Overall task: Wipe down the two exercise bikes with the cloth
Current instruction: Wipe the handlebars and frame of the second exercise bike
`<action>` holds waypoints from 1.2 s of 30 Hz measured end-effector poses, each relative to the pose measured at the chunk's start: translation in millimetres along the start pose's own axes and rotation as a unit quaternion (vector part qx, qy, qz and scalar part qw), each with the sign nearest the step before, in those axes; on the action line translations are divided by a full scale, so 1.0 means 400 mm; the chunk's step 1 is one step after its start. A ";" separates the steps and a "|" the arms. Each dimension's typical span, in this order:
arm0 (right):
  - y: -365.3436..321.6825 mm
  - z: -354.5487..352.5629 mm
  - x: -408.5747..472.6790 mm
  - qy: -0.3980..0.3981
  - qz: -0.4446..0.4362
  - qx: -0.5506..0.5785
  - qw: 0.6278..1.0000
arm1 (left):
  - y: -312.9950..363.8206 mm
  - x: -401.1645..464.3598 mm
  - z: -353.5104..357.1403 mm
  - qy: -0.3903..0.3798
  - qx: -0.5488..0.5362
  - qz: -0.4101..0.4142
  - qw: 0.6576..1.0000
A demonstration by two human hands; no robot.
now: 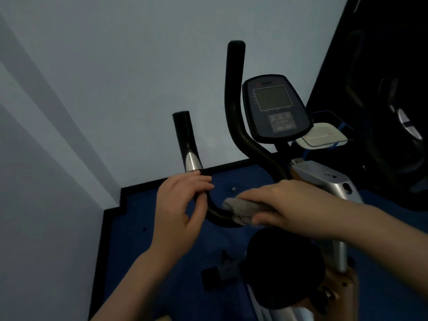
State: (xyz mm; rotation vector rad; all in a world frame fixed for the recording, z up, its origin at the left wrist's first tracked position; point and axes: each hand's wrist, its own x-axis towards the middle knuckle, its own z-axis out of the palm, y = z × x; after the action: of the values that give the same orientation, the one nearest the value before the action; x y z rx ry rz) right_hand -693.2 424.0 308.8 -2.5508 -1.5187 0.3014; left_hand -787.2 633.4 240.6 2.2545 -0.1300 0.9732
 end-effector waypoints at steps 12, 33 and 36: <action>-0.104 0.020 0.043 -0.017 0.156 0.122 0.980 | -0.069 0.080 -0.075 -0.085 -0.119 0.068 0.987; -0.359 0.144 0.254 0.360 0.418 0.119 0.826 | -0.191 0.282 -0.116 -0.127 -0.295 -0.015 0.947; -0.315 0.095 0.322 0.377 0.444 0.107 0.806 | -0.202 0.286 -0.119 -0.154 -0.324 -0.016 0.933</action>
State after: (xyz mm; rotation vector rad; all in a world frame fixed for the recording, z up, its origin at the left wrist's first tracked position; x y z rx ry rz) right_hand -750.0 598.5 289.8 -2.4978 0.0269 -0.4002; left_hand -707.3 743.5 298.1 1.7602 -0.4781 0.4497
